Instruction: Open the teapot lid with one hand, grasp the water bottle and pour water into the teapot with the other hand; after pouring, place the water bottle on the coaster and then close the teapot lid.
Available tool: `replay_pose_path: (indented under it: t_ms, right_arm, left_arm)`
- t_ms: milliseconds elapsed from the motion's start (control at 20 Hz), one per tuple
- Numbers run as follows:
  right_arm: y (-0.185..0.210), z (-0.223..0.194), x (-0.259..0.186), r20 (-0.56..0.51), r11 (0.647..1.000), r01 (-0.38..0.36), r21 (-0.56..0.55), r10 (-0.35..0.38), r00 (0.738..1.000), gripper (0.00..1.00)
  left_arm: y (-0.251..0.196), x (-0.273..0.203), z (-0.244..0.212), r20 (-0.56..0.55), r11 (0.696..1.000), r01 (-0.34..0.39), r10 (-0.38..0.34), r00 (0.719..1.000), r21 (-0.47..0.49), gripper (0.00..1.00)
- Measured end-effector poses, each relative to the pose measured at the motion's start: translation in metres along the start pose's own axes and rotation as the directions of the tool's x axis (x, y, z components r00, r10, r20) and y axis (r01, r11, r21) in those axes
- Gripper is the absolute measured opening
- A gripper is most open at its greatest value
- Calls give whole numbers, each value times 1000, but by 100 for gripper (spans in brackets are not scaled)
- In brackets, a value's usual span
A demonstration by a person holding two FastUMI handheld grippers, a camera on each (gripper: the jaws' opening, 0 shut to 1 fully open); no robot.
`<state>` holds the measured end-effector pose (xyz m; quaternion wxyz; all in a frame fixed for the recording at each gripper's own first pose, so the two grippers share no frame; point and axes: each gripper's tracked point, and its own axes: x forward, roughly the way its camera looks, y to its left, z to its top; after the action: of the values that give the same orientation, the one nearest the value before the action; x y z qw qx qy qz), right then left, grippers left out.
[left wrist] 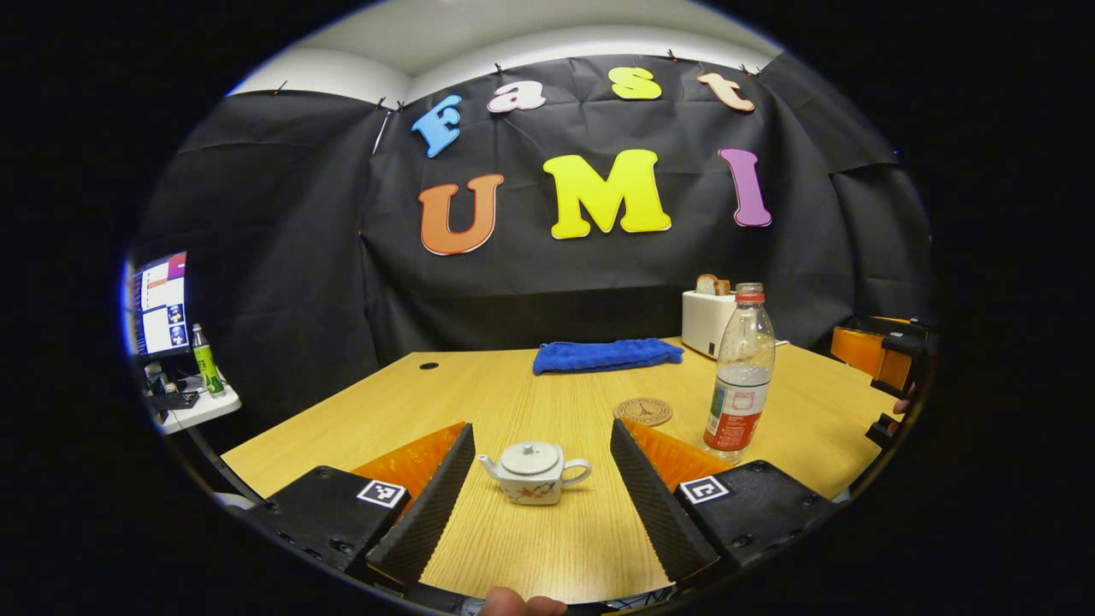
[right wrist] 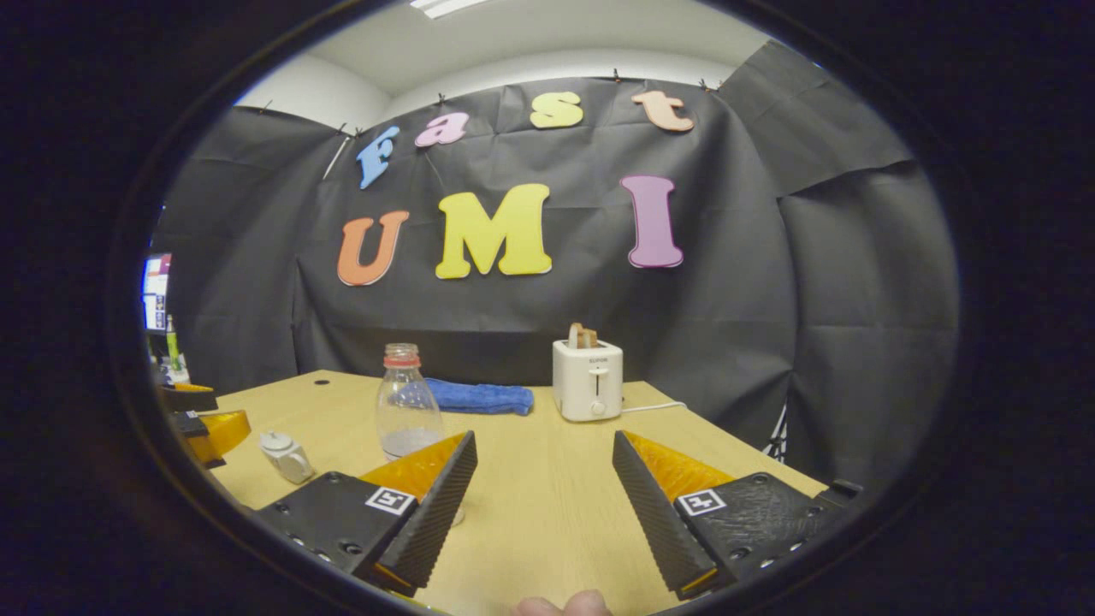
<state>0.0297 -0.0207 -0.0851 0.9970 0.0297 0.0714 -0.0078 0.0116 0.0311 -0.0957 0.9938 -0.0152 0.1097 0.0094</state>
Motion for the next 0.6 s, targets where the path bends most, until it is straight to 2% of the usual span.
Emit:
replay_pose_path:
  t_ms: [300,500,550,600]
  right_arm:
    - [-16,-10,5,-2,998,46,-44,-46,999,97]
    - [-22,-16,8,-6,996,64,-70,-64,998,95]
    - [-25,-14,9,2,994,73,-81,-73,997,97]
    - [-26,-15,11,2,993,78,-88,-78,997,95]
  left_arm:
    - [2,36,-13,-61,999,24,-25,998,-26,98]
    - [2,55,-29,-130,999,40,-41,991,-13,83]
    - [2,57,-32,-139,999,47,-48,989,-10,74]
    - [4,61,-32,-147,999,44,-45,988,-6,70]
